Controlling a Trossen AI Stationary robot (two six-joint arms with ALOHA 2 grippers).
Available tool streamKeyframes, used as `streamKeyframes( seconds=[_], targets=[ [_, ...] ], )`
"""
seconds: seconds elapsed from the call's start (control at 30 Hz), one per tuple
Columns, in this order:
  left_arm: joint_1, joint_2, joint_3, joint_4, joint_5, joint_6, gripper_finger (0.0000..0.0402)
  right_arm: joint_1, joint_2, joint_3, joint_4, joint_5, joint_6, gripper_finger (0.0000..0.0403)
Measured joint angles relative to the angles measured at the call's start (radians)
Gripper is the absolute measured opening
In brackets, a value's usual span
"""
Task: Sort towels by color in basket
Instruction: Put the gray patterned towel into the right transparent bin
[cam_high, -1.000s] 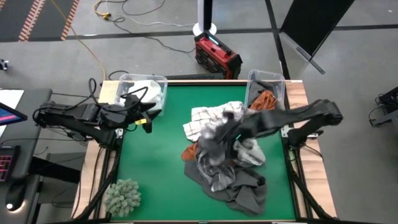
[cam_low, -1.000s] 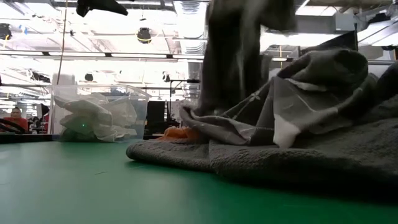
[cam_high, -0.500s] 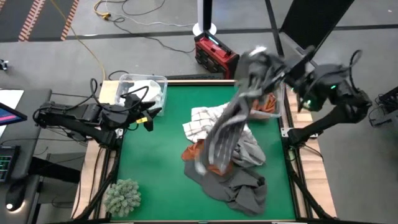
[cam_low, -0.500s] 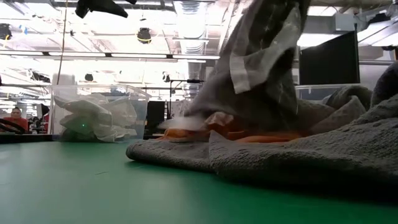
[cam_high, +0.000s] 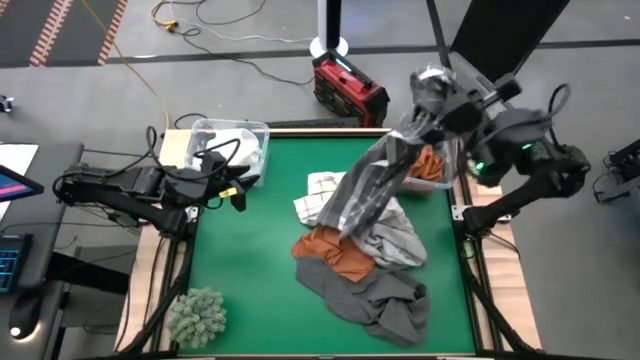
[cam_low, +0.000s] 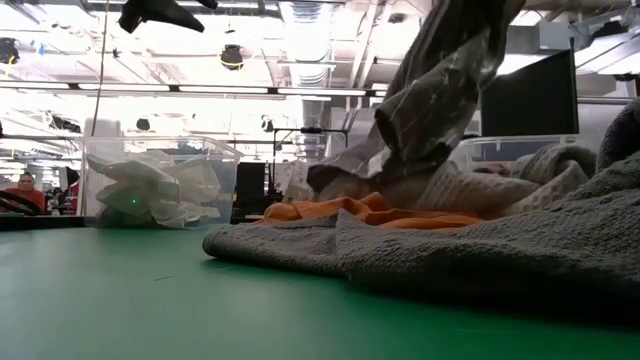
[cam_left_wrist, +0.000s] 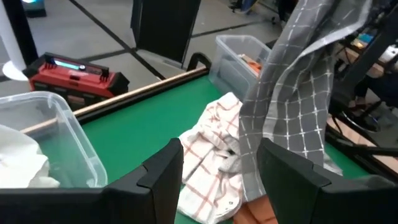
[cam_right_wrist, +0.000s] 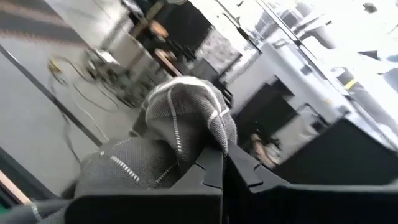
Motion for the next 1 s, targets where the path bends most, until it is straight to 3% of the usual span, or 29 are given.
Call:
streamKeyframes(
  seconds=[0.17,0.3,0.43,0.57,0.8,1.0],
  targets=[
    [0.000,0.000,0.000,-0.004,0.019,0.000,0.0194,-0.022,0.018,-0.001,-0.424,-0.020,0.450,0.0019],
    [0.000,0.000,0.000,-0.023,0.021,-0.004,0.0194,-0.078,0.016,-0.001,-0.740,-0.289,0.884,0.0019],
    [0.000,0.000,0.000,-0.024,0.035,-0.006,0.0194,-0.190,0.037,-0.001,-1.017,-0.506,1.176,0.0019],
    [0.000,0.000,0.000,-0.024,0.037,-0.005,0.0194,-0.308,0.016,-0.039,-0.989,-0.699,1.186,0.0019],
    [0.000,0.000,0.000,-0.030,0.079,-0.006,0.0194,-0.523,0.002,-0.093,-1.011,-0.837,1.220,0.0019],
    [0.000,0.000,0.000,-0.030,0.083,-0.007,0.0194,-0.665,-0.005,-0.239,-1.011,-0.975,1.178,0.0020]
  ],
)
